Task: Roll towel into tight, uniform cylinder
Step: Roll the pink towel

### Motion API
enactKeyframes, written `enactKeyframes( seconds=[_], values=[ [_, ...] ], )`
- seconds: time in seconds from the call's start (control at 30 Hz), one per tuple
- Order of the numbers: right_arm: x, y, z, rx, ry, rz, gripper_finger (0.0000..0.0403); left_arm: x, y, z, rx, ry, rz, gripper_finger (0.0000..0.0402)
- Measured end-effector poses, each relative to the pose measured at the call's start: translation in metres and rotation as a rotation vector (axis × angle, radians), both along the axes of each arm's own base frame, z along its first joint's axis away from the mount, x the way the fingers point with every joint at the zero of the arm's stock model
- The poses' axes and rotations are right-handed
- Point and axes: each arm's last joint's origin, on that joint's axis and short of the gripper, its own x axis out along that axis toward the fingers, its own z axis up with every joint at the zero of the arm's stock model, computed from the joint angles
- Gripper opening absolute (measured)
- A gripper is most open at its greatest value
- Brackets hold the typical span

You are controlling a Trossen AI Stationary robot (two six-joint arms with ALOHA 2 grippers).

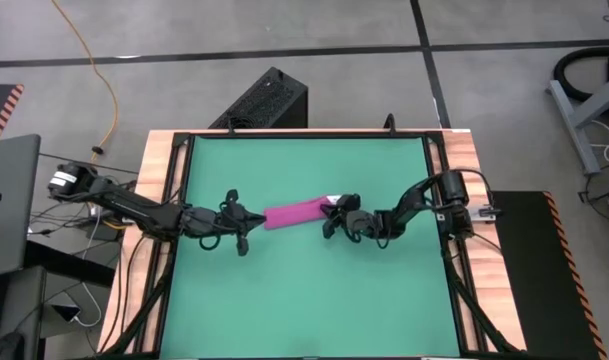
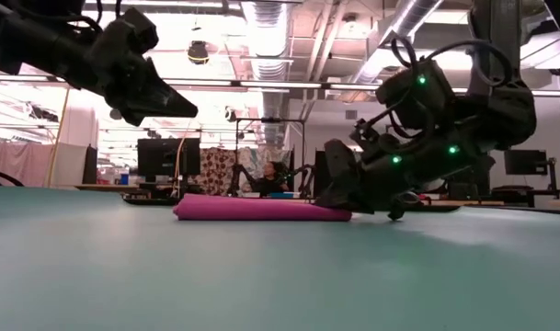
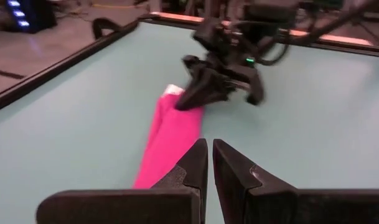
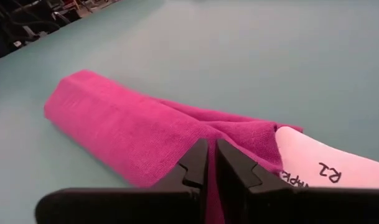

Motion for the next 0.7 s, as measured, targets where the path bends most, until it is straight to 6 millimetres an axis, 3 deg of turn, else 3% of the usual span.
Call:
enactKeyframes(
  seconds=[0.13, 0.37, 0.7],
  values=[
    [0.010, 0.006, 0.003, 0.004, 0.015, -0.004, 0.0053, 0.010, -0.001, -0.011, 0.005, -0.019, 0.074, 0.0013],
    [0.027, 0.010, 0.006, 0.035, 0.074, -0.024, 0.0053, 0.035, -0.003, -0.054, -0.008, -0.009, 0.224, 0.0002],
    [0.030, 0.016, 0.007, 0.061, 0.061, -0.045, 0.0053, 0.057, -0.006, -0.095, -0.027, 0.052, 0.309, 0.0002]
  ],
)
